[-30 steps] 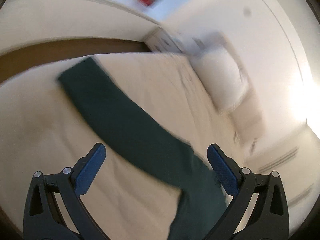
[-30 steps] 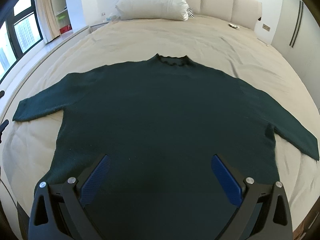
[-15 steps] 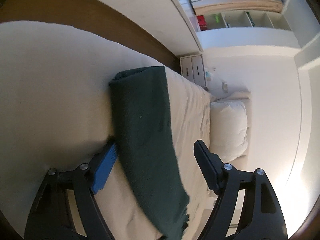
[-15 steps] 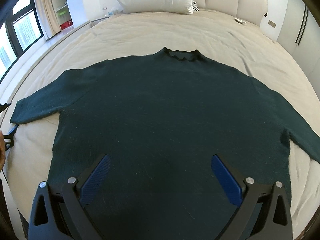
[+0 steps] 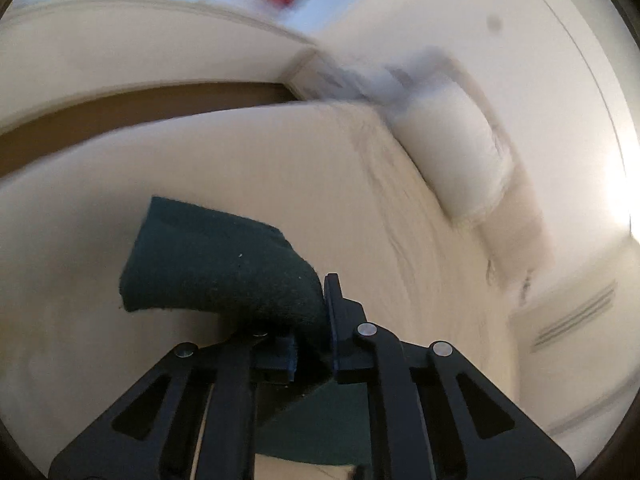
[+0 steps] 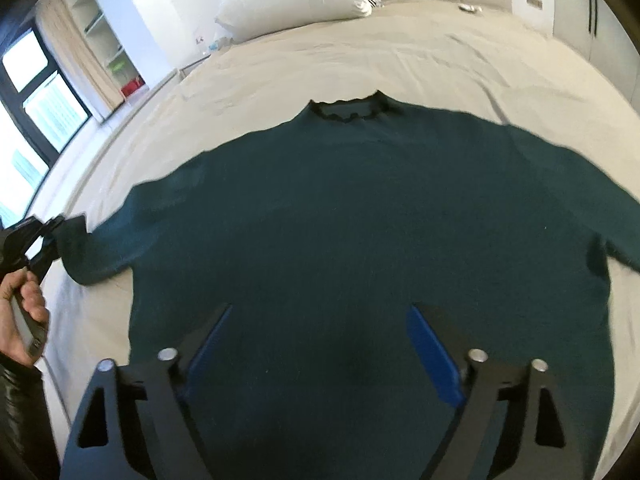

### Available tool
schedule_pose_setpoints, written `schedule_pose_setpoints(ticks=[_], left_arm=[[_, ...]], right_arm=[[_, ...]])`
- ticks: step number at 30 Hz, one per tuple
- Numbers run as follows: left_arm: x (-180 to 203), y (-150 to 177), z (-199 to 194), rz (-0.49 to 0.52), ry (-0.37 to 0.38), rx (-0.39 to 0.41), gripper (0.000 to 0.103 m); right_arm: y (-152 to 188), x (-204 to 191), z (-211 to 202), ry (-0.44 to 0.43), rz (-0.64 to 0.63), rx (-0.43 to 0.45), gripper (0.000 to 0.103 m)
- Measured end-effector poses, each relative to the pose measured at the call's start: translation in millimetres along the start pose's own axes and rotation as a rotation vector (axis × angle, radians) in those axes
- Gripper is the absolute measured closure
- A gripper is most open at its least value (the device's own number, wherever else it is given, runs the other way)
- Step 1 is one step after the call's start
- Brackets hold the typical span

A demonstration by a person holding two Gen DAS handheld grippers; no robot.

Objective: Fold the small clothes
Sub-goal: 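Fold the held sleeve across the sweater body with the left gripper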

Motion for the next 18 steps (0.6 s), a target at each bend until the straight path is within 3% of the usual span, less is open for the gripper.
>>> schedule_pose_setpoints(ticks=[3, 6, 8, 11, 13, 16, 18], left_arm=[[105, 44, 28, 0.325, 0.042, -0.038, 0.094], [186, 128, 42, 0.69, 0.056, -0.081, 0.094], [220, 191, 58, 0.951, 0.052, -0.11, 0.094], [228, 264, 78, 1.206, 0.024, -0.121, 0.094], [223, 287, 89, 1.278, 0.01, -0.118, 0.094], [227, 278, 115, 1.293, 0.003, -0.086, 0.094], [232, 276, 107, 1.295, 0.002, -0.061, 0.094]], right_arm=[[-8, 21, 2, -0.014, 0.062, 0.004, 0.025], [-17, 47, 4, -0.029, 0.148, 0.009, 0.025], [-22, 63, 8, -0.05, 0.209, 0.008, 0.026], [-29, 77, 17, -0.108, 0.272, -0.007, 0.028], [-35, 79, 27, -0.176, 0.311, -0.031, 0.029], [-45, 64, 48, -0.312, 0.393, -0.084, 0.029], [-48, 44, 62, -0.433, 0.451, -0.139, 0.029]])
Point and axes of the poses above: each gripper's, at about its wrist camera, not at the fingertips, and z roughly the way its jaws point, x to its right, y to its underside, the point moved 9 cm from there along z, roughly the way its jaws point, and after that the axes turned 12 degrees about x, right-handed, at the moved point
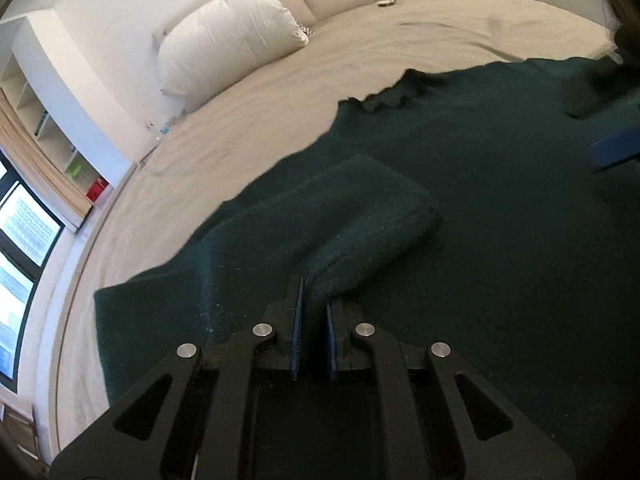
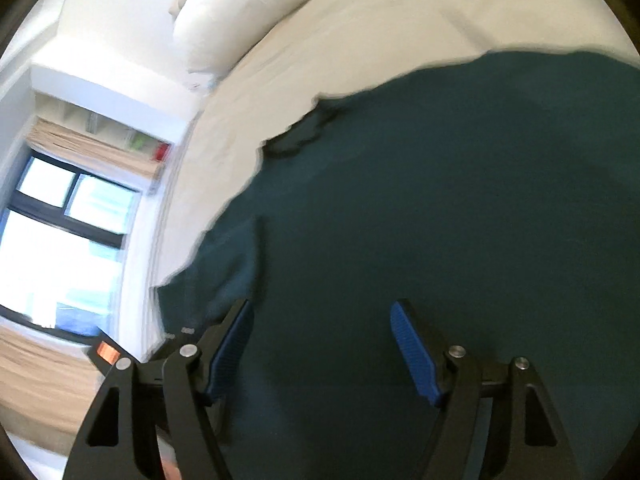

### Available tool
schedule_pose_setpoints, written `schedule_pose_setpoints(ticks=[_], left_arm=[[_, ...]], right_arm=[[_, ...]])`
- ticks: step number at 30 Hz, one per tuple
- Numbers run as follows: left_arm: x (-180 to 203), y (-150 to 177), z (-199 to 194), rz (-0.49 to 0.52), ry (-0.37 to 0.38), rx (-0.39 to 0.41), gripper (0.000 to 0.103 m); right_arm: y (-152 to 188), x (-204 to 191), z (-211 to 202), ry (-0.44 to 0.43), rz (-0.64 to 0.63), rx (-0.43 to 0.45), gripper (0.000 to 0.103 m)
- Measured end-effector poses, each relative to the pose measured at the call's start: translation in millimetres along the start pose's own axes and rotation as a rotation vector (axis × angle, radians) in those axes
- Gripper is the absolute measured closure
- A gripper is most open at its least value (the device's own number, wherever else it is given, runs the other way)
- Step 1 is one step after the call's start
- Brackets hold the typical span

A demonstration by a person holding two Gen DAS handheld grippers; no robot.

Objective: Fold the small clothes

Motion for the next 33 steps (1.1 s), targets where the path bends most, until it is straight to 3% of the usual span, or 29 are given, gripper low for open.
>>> schedule_pose_setpoints(ticks=[1, 5, 11, 13, 15, 16, 17, 20, 25, 29, 33], left_arm=[[-2, -1, 8, -0.003, 0.0, 0.002, 0.094], [-16, -3, 19, -0.019, -0.005, 0.024, 0.094], [-38, -12, 37, -0.125, 0.0, 0.098, 0.094], [-46, -17, 53, -0.152, 0.0, 0.119, 0.094], [-57, -6, 47, -0.175, 0.005, 0.128, 0.094], [-62, -2, 46, -0.177, 0.009, 0.125, 0.094], [-66, 0, 48, -0.176, 0.012, 0.122, 0.094], [-69, 0, 44, -0.178, 0.021, 0.124, 0.094], [-90, 12, 53, -0.218, 0.096, 0.116, 0.093], [-117, 24, 26, -0.346, 0.191, 0.122, 0.093], [-176, 41, 5, -0.514, 0.255, 0.168, 0.093]], right_arm=[[2, -10, 18, -0.065, 0.036, -0.053, 0.03], [3, -34, 61, -0.109, 0.051, -0.145, 0.035], [10, -52, 110, -0.077, 0.053, -0.231, 0.045], [11, -57, 121, -0.082, 0.055, -0.239, 0.052], [13, -61, 129, -0.084, 0.047, -0.248, 0.073], [15, -64, 132, -0.081, 0.031, -0.253, 0.078], [17, -64, 134, -0.076, 0.021, -0.249, 0.086], [14, -72, 131, -0.069, -0.028, -0.217, 0.093], [1, -69, 120, -0.046, -0.076, -0.15, 0.095], [-8, -56, 104, -0.008, -0.096, -0.106, 0.095], [-20, -31, 82, 0.025, -0.08, -0.073, 0.095]])
Point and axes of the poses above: each gripper's, at about its wrist camera, not at the fingertips, and z roughly the way its jaws point, x to its right, y to its underside, the point moved 9 cm from there along z, roughly the way its jaws point, and after that the axes turned 12 degrees about x, right-handed, at the moved point
